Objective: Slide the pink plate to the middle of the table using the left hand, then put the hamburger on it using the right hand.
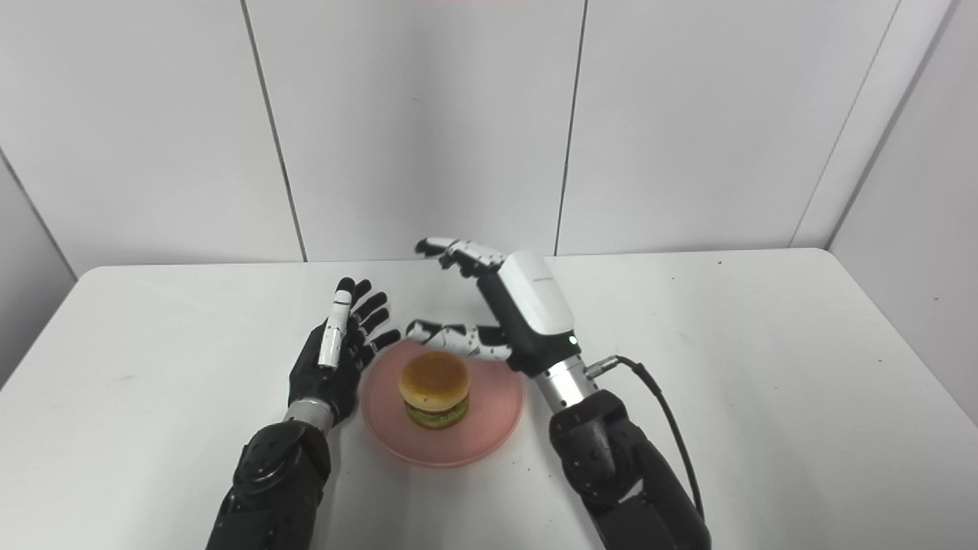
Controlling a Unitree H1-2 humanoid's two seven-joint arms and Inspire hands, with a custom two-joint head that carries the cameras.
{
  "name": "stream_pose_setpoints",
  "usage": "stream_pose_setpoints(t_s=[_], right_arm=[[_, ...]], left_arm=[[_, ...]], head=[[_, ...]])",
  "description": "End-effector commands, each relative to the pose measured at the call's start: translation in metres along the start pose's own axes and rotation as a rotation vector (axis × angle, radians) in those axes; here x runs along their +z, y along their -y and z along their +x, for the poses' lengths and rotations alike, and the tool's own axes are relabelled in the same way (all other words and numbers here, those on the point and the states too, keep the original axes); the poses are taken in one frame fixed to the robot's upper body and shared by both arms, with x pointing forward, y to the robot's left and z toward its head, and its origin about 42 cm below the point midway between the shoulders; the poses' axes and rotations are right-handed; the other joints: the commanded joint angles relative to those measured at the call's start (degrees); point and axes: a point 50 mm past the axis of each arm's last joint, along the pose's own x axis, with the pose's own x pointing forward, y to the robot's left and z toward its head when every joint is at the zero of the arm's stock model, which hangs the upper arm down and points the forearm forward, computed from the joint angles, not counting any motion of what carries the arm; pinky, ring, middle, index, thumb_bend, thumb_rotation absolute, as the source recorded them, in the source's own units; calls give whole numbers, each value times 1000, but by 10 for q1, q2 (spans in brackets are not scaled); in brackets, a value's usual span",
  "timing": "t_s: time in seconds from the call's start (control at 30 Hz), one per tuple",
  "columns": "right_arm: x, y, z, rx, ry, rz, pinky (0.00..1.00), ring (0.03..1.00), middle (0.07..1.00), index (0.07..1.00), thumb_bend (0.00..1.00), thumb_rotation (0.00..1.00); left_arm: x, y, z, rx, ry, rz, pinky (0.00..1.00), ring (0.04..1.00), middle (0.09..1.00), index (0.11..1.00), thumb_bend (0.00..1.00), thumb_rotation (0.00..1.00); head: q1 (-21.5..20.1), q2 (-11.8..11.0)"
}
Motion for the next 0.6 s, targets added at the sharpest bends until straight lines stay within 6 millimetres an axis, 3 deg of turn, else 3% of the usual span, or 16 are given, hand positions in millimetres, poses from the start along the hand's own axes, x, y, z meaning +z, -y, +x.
stream_pose_setpoints(t_s=[0.0,0.1,0.27,0.33,0.43,0.57], right_arm=[[3,9,9,-88,-20,78,674,761,792,738,638,971],[-13,3,2,-139,-159,228,627,728,813,772,681,984],[-43,-8,-16,-197,-385,503,748,833,892,862,645,1000],[-54,-13,-24,-226,-457,567,789,860,907,885,677,1000],[-62,-16,-33,-247,-521,610,832,874,916,900,709,1000],[-65,-21,-40,-251,-573,616,845,874,920,908,747,1000]], left_arm=[[4,6,3,16,29,-7,759,894,842,846,623,827],[4,4,0,39,95,32,775,868,836,844,643,838],[2,2,-6,91,243,158,818,860,839,846,654,884],[0,0,-8,100,297,196,893,904,881,861,676,891],[-5,-4,-10,108,336,260,944,957,938,884,683,905],[-10,-11,-12,118,354,348,965,964,947,908,684,942]], head=[[-1,0],[-1,1],[1,2],[-1,3],[-2,3],[-3,3]])
